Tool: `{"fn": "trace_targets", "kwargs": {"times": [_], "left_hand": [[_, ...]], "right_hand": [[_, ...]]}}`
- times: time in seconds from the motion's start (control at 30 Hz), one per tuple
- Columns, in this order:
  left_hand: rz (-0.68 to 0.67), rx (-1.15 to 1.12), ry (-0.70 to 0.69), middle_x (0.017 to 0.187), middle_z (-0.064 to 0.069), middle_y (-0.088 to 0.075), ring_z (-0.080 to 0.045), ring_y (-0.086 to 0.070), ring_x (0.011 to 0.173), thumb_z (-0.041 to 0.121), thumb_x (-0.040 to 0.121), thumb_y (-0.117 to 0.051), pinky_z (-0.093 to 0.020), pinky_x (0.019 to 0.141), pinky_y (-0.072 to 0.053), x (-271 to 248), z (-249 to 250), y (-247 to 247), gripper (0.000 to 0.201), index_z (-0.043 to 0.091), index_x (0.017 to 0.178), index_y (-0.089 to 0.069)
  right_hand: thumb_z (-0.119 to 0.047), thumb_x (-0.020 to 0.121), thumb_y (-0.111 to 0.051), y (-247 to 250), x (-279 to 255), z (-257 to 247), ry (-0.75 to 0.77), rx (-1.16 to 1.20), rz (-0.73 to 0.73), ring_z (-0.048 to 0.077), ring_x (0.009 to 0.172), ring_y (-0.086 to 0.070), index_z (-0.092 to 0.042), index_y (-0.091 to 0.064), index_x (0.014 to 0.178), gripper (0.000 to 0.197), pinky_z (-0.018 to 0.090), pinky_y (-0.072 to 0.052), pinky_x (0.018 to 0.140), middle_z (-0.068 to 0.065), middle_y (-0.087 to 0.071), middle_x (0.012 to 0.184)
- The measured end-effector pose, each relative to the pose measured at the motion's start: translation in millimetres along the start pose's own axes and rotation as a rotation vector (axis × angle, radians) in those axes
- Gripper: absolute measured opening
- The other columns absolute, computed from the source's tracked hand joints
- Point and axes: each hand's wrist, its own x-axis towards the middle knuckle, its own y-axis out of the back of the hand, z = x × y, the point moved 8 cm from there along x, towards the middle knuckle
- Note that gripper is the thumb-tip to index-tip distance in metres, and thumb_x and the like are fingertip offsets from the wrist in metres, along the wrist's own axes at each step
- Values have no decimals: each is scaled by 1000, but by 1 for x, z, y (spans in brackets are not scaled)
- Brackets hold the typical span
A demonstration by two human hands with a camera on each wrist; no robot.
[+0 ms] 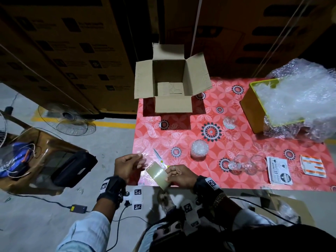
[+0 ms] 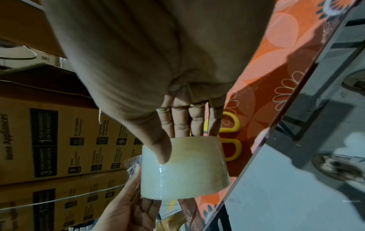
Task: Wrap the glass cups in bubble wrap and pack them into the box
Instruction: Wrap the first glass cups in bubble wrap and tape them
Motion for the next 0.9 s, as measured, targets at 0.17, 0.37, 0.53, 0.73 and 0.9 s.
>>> {"fn": "trace_targets", "kwargs": {"times": [0.17, 0.37, 0.53, 0.73, 0.9], "left_hand": [[42, 216, -26, 82, -30, -73, -27, -65, 58, 6, 84, -82, -27, 57, -57, 23, -14, 26, 15, -8, 85, -77], [85, 378, -28, 75, -17, -76, -27, -68, 73, 3, 75, -89, -38, 82, -59, 42, -33, 37, 15, 13, 68, -82], [92, 489, -75, 79, -7, -79, -21, -69, 73, 6, 73, -92, -42, 86, -60, 45, -29, 34, 17, 18, 67, -81], [100, 636, -159, 74, 1, -78, -16, -68, 69, 11, 71, -94, -30, 79, -57, 40, -16, 27, 16, 20, 75, -82], [97, 826, -269, 70, 0, -69, -20, -65, 67, 5, 67, -94, -26, 69, -49, 45, -1, 19, 28, 17, 83, -74]], "right_hand": [[4, 84, -76, 0, 5, -1, 66, -76, 42, 12, 81, -61, -4, -70, 105, 23, 23, -51, 81, 3, -64, 87], [5, 86, -74, -6, 1, -9, 163, -110, 47, 4, 76, -61, -6, -71, 98, 17, 18, -51, 79, 3, -67, 86], [6, 86, -72, -6, 0, -13, 183, -130, 91, 1, 73, -60, -6, -70, 98, 16, 16, -51, 77, 3, -66, 86], [8, 83, -72, -6, -3, -14, 190, -182, 111, 2, 72, -59, -6, -70, 96, 20, 17, -50, 74, 2, -66, 85], [8, 79, -72, -10, 1, -16, 168, -233, 112, 5, 70, -57, -16, -67, 87, 26, 18, -50, 70, -3, -63, 78]]}}
